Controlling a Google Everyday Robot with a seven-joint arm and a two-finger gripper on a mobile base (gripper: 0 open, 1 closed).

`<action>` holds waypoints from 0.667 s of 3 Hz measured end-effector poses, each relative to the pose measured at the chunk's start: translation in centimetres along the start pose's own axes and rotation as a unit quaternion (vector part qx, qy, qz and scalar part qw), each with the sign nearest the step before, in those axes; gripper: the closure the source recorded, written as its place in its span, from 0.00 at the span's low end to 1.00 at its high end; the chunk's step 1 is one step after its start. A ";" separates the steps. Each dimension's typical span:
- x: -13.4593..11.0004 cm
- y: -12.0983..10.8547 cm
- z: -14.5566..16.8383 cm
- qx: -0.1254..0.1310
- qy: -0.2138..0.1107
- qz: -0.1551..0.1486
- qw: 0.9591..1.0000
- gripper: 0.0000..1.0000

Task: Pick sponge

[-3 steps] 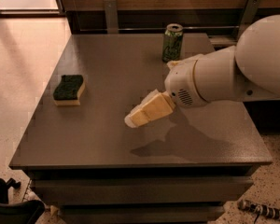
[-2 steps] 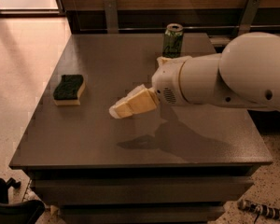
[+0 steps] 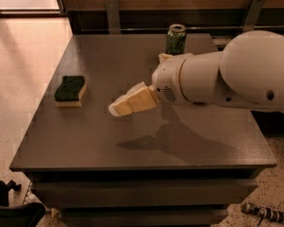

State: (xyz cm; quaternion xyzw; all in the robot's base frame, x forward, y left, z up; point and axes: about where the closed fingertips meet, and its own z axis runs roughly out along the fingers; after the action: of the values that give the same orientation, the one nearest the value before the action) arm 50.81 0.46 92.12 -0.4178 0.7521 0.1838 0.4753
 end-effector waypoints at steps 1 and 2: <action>0.5 -0.2 1.1 0.002 -0.009 0.011 1.000 0.00; 0.6 -0.4 3.3 0.010 -0.035 0.021 0.999 0.00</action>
Offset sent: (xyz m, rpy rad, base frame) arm 0.0474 0.0346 -0.0355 0.1574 -0.0828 -0.0720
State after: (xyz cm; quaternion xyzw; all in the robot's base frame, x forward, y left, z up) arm 52.87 2.17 90.07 -0.3905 0.7452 0.2005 0.5019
